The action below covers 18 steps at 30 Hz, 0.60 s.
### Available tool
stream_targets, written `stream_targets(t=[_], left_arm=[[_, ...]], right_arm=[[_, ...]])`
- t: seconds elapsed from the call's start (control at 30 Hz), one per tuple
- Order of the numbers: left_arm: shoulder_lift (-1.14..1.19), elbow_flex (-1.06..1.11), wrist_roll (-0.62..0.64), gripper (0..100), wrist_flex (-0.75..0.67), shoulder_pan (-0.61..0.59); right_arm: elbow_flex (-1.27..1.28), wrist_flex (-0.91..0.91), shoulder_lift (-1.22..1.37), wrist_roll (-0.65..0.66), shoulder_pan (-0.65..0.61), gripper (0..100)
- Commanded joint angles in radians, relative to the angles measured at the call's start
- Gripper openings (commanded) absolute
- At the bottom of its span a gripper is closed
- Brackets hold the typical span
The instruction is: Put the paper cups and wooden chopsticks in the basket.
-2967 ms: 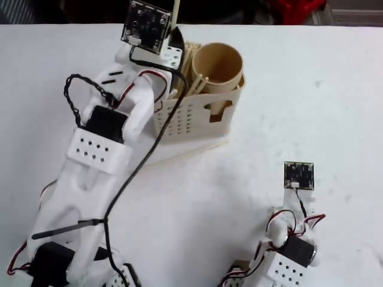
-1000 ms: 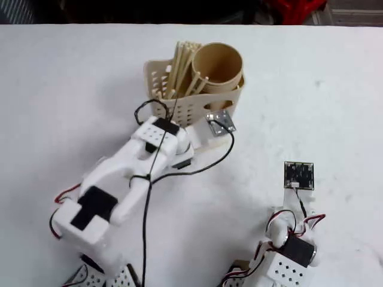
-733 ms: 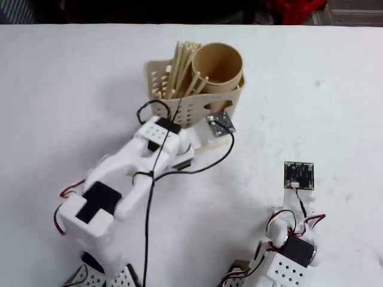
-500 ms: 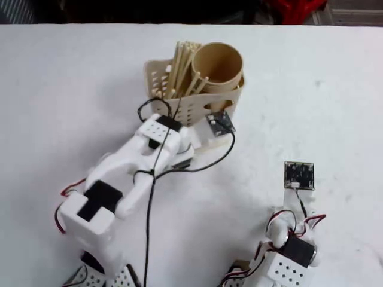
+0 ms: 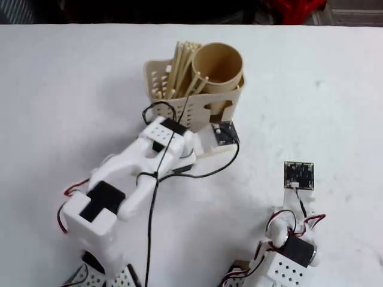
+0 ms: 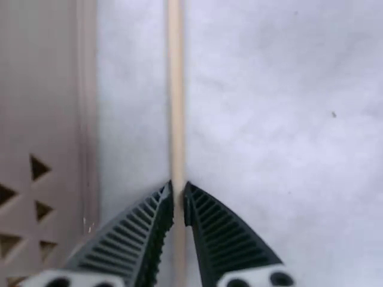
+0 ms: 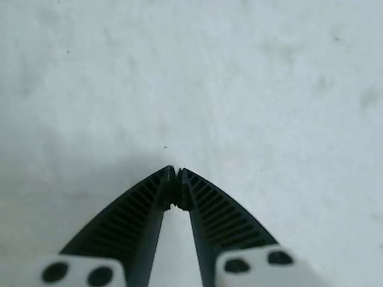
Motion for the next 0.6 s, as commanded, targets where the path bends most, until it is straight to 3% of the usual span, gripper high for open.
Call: stream_targets(t=[0.0, 0.27, 0.57], left_arm=[[-0.005, 0.0, -0.006, 2, 0.017, 0.019], [-0.007, 0.002, -0.106, 2, 0.1, 0.056], [-0.016, 0.043, -0.115, 2, 0.144, 0.133]], right_arm=[[0.009, 0.002, -0.018, -0.006, 0.004, 1.8], [0.009, 0.002, -0.018, -0.006, 0.004, 1.8], [0.009, 0.002, -0.018, -0.006, 0.004, 1.8]])
